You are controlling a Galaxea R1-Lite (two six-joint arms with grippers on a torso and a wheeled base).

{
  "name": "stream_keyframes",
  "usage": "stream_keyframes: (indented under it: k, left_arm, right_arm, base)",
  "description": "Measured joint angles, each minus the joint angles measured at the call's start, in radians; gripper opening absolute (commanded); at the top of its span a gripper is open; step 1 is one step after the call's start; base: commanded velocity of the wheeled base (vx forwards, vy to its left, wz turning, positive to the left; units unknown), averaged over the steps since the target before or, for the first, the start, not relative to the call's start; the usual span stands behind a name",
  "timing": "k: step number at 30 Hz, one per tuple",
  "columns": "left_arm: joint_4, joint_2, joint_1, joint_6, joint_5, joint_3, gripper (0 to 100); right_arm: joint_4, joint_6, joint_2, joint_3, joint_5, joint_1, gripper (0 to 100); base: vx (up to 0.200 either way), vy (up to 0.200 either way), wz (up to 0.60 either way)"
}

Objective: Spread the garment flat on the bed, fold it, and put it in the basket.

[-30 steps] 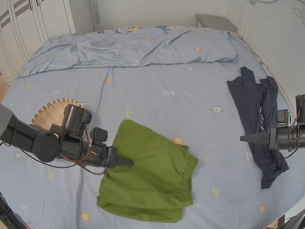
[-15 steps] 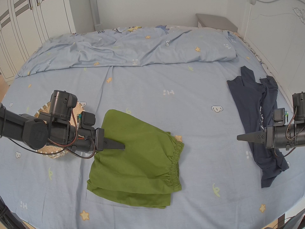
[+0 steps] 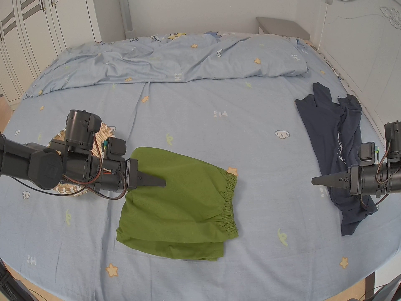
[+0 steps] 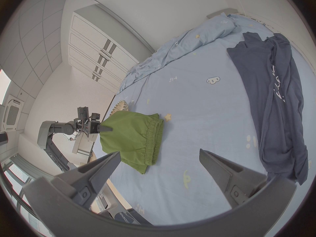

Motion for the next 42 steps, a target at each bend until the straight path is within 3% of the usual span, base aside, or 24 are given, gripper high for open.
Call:
stream_keyframes:
  k: [11, 20, 29, 42]
  left_arm:
    - [0.16, 0.03, 0.005, 0.009, -0.002, -0.212, 0]
    - [0.171, 0.051, 0.013, 0.011, -0.009, -0.243, 0]
    - [0.167, 0.058, 0.001, 0.029, -0.01, -0.261, 0]
    - [0.169, 0.087, -0.044, 0.163, -0.011, -0.335, 0]
  right_arm:
    - [-0.001, 0.0, 0.0, 0.0, -0.004, -0.001, 100]
    - [-0.004, 0.001, 0.0, -0.001, -0.005, -0.002, 100]
    - [-0.003, 0.001, -0.002, -0.001, -0.005, -0.002, 100]
    - [-0.001, 0.001, -0.009, -0.001, -0.006, 0.003, 100]
  base:
    - [0.0, 0.164, 0.0]
    - [0.0, 0.2, 0.0]
    - [0.0, 0.0, 0.0]
    - [0.0, 0.0, 0.0]
